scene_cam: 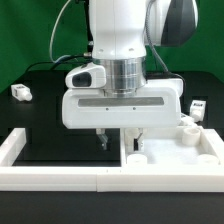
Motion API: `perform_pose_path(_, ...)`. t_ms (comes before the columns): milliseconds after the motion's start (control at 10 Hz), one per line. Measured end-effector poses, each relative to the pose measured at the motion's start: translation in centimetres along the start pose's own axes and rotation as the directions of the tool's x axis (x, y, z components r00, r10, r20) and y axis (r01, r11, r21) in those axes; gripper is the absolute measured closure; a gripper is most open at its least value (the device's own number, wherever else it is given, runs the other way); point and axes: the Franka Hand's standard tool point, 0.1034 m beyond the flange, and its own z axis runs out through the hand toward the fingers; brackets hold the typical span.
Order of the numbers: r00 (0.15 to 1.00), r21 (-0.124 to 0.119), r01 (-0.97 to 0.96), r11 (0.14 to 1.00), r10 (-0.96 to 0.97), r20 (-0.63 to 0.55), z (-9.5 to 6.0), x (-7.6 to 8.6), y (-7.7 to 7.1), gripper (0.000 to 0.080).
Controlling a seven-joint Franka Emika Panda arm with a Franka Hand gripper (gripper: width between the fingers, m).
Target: Assemble one leg
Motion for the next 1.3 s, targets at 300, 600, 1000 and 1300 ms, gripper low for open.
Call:
perform_pose_path(300,1.0,-0.001,-0.001,1.0,0.001,0.001,0.0,0.0,0.1,0.0179)
perform_pose_path(600,1.0,0.01,-0.01,1.0,0.01,-0.013,-4.2,0.2,0.0,0.0151)
perform_pose_path(1000,0.999,0.011,0.031,0.999,-0.031,-0.028,-5.7,-0.1,-0.9,0.0151)
perform_pose_path(1300,0.981,0.005,0.193,0.981,-0.192,-0.028,-5.7,-0.3,-0.9,0.015)
